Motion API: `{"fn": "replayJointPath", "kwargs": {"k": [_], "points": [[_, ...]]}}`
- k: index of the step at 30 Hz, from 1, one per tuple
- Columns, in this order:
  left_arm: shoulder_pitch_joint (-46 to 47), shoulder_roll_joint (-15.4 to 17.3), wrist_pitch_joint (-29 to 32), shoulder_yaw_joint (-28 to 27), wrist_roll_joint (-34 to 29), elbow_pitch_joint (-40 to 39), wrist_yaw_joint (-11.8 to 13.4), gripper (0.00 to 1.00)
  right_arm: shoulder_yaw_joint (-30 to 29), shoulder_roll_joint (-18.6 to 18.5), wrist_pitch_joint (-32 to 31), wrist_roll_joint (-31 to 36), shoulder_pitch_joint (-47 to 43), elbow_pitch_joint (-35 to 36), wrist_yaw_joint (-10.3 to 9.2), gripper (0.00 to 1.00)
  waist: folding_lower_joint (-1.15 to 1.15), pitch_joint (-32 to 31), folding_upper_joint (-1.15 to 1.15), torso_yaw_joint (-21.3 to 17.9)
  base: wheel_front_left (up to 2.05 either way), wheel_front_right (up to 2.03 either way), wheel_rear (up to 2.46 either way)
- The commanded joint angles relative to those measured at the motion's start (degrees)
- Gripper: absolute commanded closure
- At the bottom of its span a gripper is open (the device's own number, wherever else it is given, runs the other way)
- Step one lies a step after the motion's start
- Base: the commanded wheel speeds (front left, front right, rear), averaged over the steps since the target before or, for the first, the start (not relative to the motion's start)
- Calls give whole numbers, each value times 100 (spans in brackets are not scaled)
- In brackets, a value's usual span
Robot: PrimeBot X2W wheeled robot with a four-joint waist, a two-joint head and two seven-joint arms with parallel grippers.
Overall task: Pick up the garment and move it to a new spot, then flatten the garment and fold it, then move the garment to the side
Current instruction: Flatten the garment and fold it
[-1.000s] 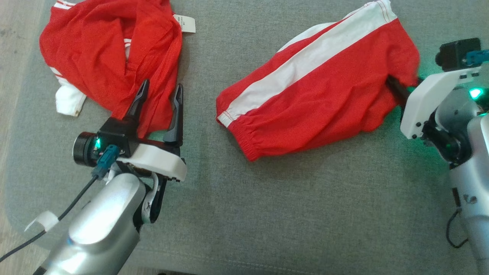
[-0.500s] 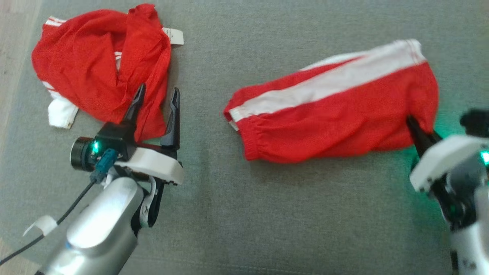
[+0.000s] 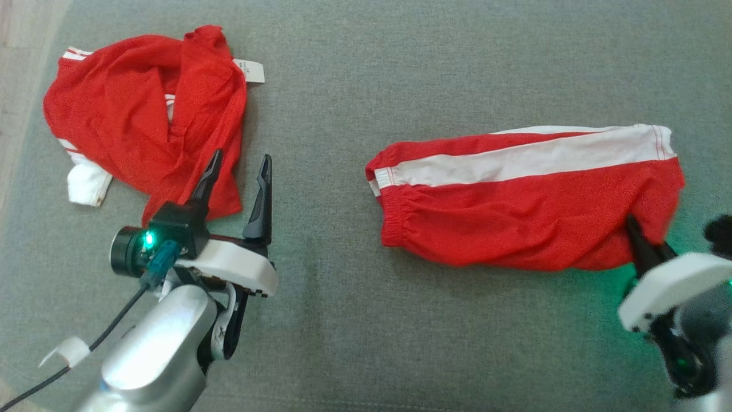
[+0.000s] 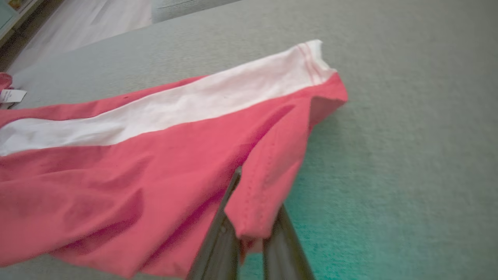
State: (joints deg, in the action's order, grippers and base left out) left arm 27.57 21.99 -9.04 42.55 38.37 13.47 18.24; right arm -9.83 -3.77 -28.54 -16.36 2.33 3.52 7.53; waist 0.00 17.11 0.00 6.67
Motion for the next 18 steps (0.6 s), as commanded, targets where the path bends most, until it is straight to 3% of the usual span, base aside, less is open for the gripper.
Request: {"fn": "replayJointPath", "kwargs": {"k": [1, 6, 12, 18], "points": [[90, 194, 14, -206, 48, -163, 48, 0, 242, -62, -33, 71, 256, 289, -4, 100, 0, -24, 0, 20, 0, 0, 0], [78, 184, 47, -150, 51, -171, 36, 0, 1455, -219, -169, 160, 739, 542, -4, 100, 0, -126, 0, 112, 0, 0, 0], [63, 157, 33, -136, 72, -179, 56, 0, 3134, -131, -217, -177, 1110, 358, -4, 100, 0, -138, 0, 272, 0, 0, 0], [63, 136, -7, -142, 100, -160, 62, 0, 3827, -108, -285, -395, 981, -280, -4, 100, 0, -74, 0, 380, 0, 0, 0]]}}
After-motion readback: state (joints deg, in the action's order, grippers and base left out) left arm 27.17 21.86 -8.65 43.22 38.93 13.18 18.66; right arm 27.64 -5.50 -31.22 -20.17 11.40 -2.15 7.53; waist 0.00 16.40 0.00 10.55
